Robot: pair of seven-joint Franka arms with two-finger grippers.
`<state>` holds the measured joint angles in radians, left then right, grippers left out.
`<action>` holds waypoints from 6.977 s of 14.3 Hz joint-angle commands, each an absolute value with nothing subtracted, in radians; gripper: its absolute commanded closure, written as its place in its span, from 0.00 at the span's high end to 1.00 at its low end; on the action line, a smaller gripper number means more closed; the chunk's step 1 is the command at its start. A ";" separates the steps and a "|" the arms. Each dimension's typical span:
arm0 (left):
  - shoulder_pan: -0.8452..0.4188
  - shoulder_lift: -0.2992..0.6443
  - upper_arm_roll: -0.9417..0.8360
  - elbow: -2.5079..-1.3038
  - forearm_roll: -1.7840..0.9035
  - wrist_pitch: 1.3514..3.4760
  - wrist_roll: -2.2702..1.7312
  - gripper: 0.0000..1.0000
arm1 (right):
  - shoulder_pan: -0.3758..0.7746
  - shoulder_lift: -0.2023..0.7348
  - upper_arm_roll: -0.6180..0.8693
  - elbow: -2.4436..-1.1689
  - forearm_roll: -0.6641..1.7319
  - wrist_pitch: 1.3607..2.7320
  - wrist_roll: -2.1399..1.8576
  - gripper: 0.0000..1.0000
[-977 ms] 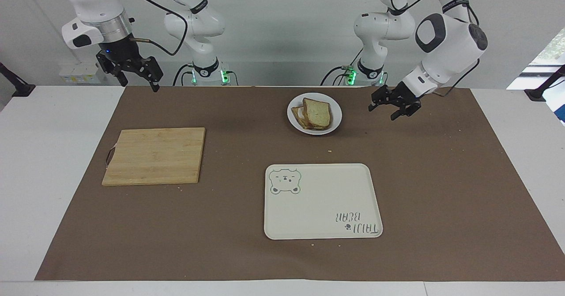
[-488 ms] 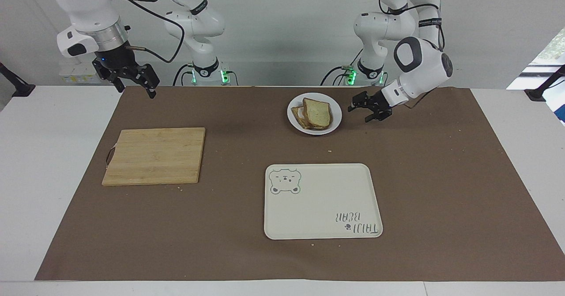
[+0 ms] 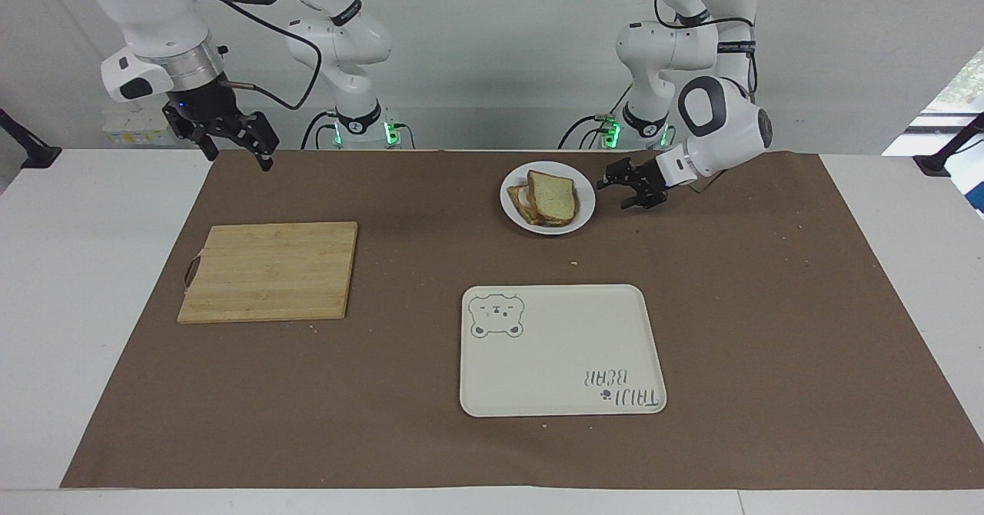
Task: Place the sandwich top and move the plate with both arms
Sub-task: 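Grasp the white plate rim with the left gripper, then slide the plate with the left gripper onto the bear tray, then open the left gripper and draw it back from the plate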
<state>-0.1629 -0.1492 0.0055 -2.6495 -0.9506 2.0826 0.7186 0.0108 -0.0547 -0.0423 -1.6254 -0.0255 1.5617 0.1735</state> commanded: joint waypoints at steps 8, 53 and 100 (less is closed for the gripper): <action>-0.213 -0.072 0.014 -2.681 -1.117 1.990 0.772 0.00 | 0.009 -0.008 -0.044 -1.529 -0.017 1.491 0.153 1.00; 0.000 0.078 0.020 -2.243 -1.357 1.746 0.648 0.00 | 0.012 -0.008 -0.044 -1.529 -0.015 1.491 0.149 1.00; -0.107 0.503 -0.077 -1.746 -1.007 2.152 0.357 0.77 | 0.012 -0.009 -0.044 -1.529 -0.015 1.491 0.149 1.00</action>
